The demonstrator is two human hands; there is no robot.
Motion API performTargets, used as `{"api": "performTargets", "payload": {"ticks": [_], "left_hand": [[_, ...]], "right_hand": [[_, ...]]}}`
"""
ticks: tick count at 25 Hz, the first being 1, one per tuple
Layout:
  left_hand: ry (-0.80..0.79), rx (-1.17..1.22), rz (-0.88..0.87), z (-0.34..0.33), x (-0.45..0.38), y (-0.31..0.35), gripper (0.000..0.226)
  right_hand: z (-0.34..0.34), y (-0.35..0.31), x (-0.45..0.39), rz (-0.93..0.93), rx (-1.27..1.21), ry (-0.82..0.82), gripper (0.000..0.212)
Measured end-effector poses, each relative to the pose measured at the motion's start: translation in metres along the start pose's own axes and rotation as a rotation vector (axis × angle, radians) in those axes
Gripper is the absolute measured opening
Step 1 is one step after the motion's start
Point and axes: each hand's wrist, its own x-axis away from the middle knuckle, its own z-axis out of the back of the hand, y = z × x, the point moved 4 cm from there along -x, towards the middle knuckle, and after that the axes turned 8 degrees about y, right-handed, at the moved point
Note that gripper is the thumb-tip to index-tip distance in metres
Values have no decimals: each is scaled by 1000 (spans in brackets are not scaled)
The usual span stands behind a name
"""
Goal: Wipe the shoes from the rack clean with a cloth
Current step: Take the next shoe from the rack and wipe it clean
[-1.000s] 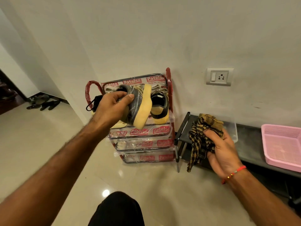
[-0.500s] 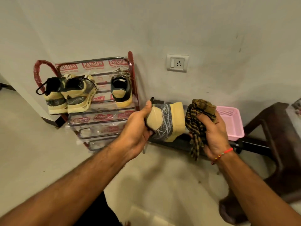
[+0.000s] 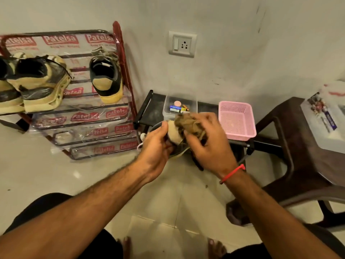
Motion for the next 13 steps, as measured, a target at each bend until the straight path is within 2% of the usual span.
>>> {"api": "performTargets", "payload": {"ticks": [2, 5, 7, 9, 13], "left_hand": [[-14, -102, -44, -1, -1, -5, 35], [-57, -195, -57, 0, 0, -23, 34], [-38, -224, -54, -4, -1, -25, 33], [26, -191, -69, -4, -6, -14, 33], [116, -111, -89, 3, -9, 16, 38]], "right_hand": [[-13, -7, 7, 167, 197, -111, 47], [-13, 3, -3, 153, 367, -59, 47], [-10, 9, -9, 109, 407, -25, 50], [-16, 4, 3, 114, 398, -14, 45], [-38, -4, 47, 224, 440, -135, 40]]}}
